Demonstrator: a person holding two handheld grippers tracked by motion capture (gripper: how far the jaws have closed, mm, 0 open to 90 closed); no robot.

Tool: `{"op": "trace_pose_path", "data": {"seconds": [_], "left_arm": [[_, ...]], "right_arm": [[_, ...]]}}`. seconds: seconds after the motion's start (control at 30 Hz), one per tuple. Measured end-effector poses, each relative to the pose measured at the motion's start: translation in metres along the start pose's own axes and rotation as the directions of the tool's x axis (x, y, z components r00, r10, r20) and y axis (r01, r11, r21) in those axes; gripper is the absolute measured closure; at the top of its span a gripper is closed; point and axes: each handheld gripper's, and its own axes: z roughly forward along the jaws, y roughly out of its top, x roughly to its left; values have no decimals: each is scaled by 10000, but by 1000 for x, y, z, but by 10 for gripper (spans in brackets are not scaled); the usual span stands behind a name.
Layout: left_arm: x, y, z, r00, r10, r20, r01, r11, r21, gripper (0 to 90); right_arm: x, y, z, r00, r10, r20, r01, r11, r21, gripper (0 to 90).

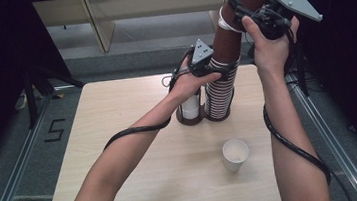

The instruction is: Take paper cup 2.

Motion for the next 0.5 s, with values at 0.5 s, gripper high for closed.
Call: {"op": "trace_pose_path", "data": {"seconds": [0.5], "left_arm": [[0,0,0,10000,69,-9,-68,10000,40,45]], "right_arm": [[-1,1,-9,10000,57,-22,-58,9998,-181,194]]}}
